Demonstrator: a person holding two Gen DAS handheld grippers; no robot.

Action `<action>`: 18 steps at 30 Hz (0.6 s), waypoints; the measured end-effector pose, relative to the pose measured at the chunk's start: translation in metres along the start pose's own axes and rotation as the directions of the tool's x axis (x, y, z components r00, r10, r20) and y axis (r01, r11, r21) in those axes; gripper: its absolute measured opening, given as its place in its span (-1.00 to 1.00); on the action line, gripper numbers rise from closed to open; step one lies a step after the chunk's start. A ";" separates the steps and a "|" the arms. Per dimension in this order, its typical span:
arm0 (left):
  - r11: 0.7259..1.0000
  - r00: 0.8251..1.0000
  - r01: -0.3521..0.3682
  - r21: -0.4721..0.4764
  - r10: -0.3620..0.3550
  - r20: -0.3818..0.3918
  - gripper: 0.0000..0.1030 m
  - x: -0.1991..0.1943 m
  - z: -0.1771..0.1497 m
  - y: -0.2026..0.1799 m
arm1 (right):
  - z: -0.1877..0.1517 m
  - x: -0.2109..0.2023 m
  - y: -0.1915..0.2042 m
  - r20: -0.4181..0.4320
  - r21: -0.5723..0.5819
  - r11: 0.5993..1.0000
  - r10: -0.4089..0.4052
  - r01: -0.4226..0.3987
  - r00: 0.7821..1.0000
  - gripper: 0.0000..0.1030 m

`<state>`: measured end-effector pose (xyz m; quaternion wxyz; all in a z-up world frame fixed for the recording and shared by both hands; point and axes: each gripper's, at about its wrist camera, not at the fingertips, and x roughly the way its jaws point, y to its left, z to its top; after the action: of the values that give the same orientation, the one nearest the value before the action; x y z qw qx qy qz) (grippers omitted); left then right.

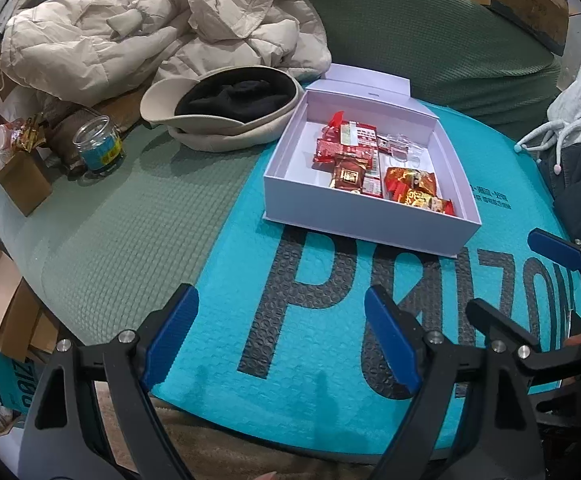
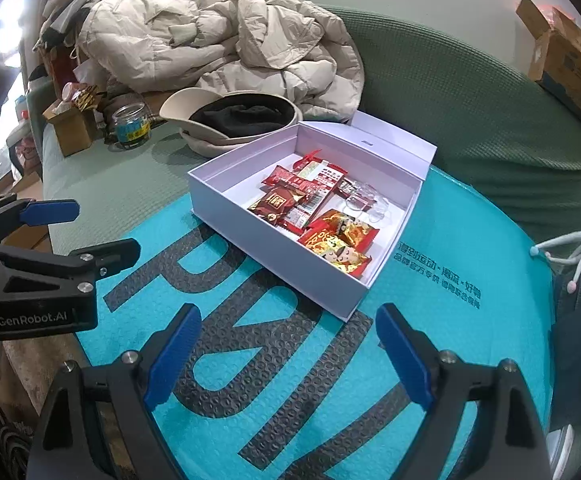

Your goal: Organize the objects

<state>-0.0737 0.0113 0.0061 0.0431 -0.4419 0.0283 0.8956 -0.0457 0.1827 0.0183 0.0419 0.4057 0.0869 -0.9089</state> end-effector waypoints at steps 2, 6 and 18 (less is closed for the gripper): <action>1.000 1.000 -0.002 0.000 0.002 0.001 0.65 0.000 -0.001 -0.001 | 0.000 -0.001 0.001 0.005 -0.006 1.000 -0.001 0.001 1.000 0.75; 1.000 1.000 -0.001 -0.004 0.001 0.000 0.65 0.000 0.000 0.000 | 0.001 -0.002 0.001 0.008 -0.006 1.000 -0.006 0.006 1.000 0.75; 1.000 1.000 -0.002 -0.009 0.002 0.000 0.65 -0.001 -0.001 0.000 | 0.000 -0.001 0.002 -0.003 0.000 1.000 -0.006 0.006 1.000 0.75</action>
<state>-0.0720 0.0109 0.0064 0.0399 -0.4422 0.0247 0.8957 -0.0449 0.1811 0.0186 0.0390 0.4067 0.0883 -0.9085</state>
